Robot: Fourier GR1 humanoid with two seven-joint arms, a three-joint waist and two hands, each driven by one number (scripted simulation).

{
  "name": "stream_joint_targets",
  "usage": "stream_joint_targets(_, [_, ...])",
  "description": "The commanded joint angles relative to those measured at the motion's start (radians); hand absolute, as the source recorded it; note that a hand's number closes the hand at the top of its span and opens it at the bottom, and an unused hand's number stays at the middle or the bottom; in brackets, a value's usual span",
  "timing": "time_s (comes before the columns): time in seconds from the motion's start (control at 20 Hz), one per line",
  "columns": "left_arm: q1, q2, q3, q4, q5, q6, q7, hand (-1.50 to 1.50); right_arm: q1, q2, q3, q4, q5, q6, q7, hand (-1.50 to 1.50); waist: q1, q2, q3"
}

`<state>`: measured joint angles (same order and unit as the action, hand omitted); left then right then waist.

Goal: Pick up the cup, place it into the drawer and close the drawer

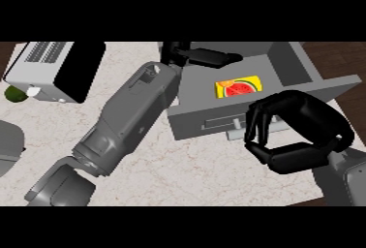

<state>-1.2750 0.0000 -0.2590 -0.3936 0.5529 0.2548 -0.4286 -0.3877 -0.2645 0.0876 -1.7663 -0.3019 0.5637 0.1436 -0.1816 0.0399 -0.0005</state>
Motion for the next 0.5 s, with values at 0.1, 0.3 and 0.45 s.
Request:
stream_joint_targets(0.1, [0.003, 0.000, 0.014, 0.019, 0.058, 0.028, -0.063, -1.50, 0.049, -0.134, 0.079, -0.019, 0.119, 0.117, 0.061, -1.50, 0.066, -0.017, 0.001])
stream_joint_targets(0.3, [0.003, 0.000, 0.027, 0.041, 0.072, 0.049, -0.083, -1.50, 0.042, -0.164, 0.103, -0.053, 0.362, 0.047, 0.021, -1.50, 0.104, -0.020, 0.001])
stream_joint_targets(0.45, [0.015, 0.000, 0.042, 0.024, 0.089, 0.037, -0.095, -1.50, 0.128, -0.139, 0.149, -0.007, 0.500, -0.028, -0.025, -1.50, 0.143, -0.031, 0.001])
